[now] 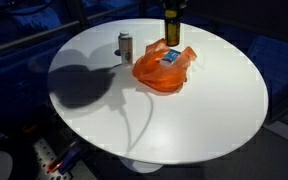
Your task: Remove the bottle with a yellow cap from the plastic bag and put it on the table
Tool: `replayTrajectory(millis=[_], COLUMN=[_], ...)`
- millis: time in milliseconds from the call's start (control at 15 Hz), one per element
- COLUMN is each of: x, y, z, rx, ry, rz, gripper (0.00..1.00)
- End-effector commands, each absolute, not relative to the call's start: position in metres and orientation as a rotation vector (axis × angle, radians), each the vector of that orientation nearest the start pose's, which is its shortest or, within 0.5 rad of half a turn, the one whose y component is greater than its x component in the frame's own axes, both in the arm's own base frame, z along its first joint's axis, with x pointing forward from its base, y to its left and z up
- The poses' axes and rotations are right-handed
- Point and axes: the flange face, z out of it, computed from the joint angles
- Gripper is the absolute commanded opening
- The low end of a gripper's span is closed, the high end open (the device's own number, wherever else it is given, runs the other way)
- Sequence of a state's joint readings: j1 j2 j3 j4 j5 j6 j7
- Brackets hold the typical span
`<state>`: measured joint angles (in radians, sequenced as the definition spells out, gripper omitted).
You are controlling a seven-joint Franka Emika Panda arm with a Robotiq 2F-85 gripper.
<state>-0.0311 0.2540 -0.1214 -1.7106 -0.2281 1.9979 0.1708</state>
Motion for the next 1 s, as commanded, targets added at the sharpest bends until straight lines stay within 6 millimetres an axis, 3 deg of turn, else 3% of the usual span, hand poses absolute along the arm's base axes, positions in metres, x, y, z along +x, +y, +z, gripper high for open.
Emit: replayTrajectory(millis=[0,400,733,800,933], x=[0.633,0.642,0.644,0.64,0.64], y=[-0.081,-0.037,-0.024,-0.022,-0.022], z=[0.471,0.481,0.471,0.468,0.464], rx=[-3.348,-3.319,-3.275,-3.297,-3.295], ry=[0.308,0.159,0.108,0.132,0.131], rz=[-0.059,-0.045,0.003,-0.027,-0.015], gripper=[0.2,0.2,0.2,0.45,0.45])
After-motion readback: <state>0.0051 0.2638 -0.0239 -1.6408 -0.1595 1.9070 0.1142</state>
